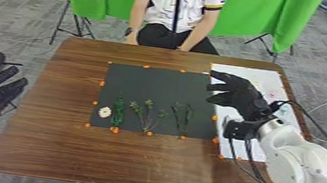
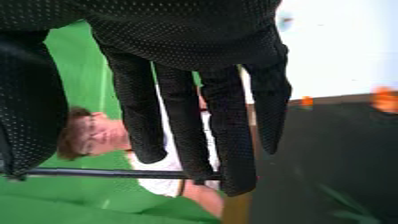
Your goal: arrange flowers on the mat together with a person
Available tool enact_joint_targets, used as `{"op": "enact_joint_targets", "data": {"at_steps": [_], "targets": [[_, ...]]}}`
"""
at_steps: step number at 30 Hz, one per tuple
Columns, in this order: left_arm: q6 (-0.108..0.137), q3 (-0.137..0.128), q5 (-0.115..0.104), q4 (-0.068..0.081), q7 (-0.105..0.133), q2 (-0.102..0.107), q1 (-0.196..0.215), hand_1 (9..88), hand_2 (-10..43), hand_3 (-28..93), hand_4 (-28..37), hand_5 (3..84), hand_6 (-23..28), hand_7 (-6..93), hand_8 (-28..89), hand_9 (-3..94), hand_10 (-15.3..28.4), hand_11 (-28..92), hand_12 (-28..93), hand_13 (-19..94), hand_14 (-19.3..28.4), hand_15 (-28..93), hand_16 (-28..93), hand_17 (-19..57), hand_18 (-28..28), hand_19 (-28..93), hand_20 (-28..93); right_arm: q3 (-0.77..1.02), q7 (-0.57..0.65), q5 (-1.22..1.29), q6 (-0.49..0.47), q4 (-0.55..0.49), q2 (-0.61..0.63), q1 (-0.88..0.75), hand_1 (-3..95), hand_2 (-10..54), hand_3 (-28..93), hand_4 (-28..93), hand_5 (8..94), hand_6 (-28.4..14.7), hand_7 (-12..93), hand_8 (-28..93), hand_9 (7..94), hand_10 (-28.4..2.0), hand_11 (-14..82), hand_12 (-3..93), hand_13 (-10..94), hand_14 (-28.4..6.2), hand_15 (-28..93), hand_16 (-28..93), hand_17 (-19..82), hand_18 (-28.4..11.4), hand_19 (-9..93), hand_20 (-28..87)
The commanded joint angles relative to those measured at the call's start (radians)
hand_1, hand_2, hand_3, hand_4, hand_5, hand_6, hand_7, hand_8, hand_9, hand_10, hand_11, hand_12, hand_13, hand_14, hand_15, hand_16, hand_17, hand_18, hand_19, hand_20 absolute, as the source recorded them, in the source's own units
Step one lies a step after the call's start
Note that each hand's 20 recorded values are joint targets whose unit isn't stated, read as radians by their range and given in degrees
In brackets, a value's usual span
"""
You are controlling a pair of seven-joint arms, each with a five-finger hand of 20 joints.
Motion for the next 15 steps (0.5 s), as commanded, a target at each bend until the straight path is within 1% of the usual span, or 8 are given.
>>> {"op": "enact_joint_targets", "data": {"at_steps": [1,7,9,11,12,13,14,15], "targets": [[0.008,0.031,-0.002,0.012,0.006,0.005,0.002,20.6,6.1,76,-25.1,32.9,5.1,9.9,-8,29.5,14.5,17,12,20,21.1,43,-4,-8.8,18.9,39,17,0.028,-0.026,0.012,0.037,-0.007,-0.003,-0.051,24.7,0.3,72,-27,46.1,2.0,13,-12,52.6,-15.0,13.7,14.4,43,-18.3,51,10,3,-24.0,57,21],[0.010,0.039,0.000,0.014,0.002,0.010,-0.006,20.6,6.1,75,-25.2,33.0,5.2,9.8,-8,29.4,14.4,17,12,20,21.2,43,-4,-8.9,18.9,39,17,0.068,-0.049,0.026,0.031,-0.017,0.002,-0.087,24.7,0.2,72,-27,46.7,2.1,13,-12,52.9,-15.0,13.9,14.3,43,-18.2,51,10,3,-24.0,57,21],[-0.011,0.043,0.045,0.015,-0.051,-0.035,-0.035,20.6,6.1,76,-25.2,33.1,5.2,9.8,-8,29.4,14.4,17,12,20,21.1,43,-4,-8.9,18.9,39,17,0.080,-0.048,0.037,0.033,-0.020,0.002,-0.098,24.7,0.2,72,-27,46.8,2.1,13,-12,52.9,-14.9,13.9,14.3,43,-18.2,51,10,3,-24.0,57,21],[-0.009,0.048,0.057,0.016,-0.068,-0.051,-0.049,20.5,6.1,76,-25.3,33.1,5.1,9.8,-8,29.3,14.3,17,12,20,21.0,42,-4,-8.8,18.9,39,17,0.084,-0.051,0.032,0.032,-0.018,0.002,-0.100,24.7,0.1,72,-27,46.8,2.1,13,-12,53.0,-14.8,13.9,14.3,43,-18.1,51,10,3,-24.0,56,21],[-0.010,0.048,0.055,0.016,-0.063,-0.050,-0.046,20.6,6.1,76,-25.3,33.1,5.2,9.8,-8,29.2,14.4,16,12,19,20.4,41,-5,-8.6,19.0,39,17,0.084,-0.053,0.038,0.034,-0.018,0.005,-0.100,24.7,0.1,72,-27,46.8,2.1,13,-12,53.0,-14.8,13.9,14.3,43,-18.1,51,10,3,-24.0,56,21],[0.009,0.043,0.014,0.014,-0.020,-0.004,-0.019,20.6,6.1,75,-25.3,33.2,5.2,9.8,-8,29.1,14.4,16,12,19,20.0,39,-5,-8.5,19.1,39,17,0.088,-0.054,0.044,0.035,-0.019,0.004,-0.103,24.6,0.1,72,-27,46.9,2.1,13,-12,53.0,-14.8,13.9,14.3,43,-18.1,51,10,3,-24.0,56,22],[-0.006,0.045,0.047,0.014,-0.055,-0.039,-0.038,20.6,6.1,75,-25.3,33.2,5.2,9.8,-8,29.0,14.3,16,12,19,19.7,38,-4,-8.3,19.1,39,17,0.089,-0.055,0.048,0.029,-0.016,0.002,-0.102,24.6,0.0,72,-27,46.9,2.1,13,-12,53.1,-14.8,13.9,14.3,43,-18.1,51,10,3,-24.0,56,22],[0.006,0.043,0.021,0.016,-0.026,-0.009,-0.022,20.6,6.1,76,-25.3,33.2,5.2,9.8,-8,29.0,14.3,16,12,19,19.5,38,-4,-8.1,19.1,39,17,0.088,-0.055,0.044,0.031,-0.016,0.005,-0.101,24.6,0.1,72,-27,46.9,2.1,13,-12,53.1,-14.7,13.9,14.3,43,-18.1,51,10,3,-23.9,56,22]]}}
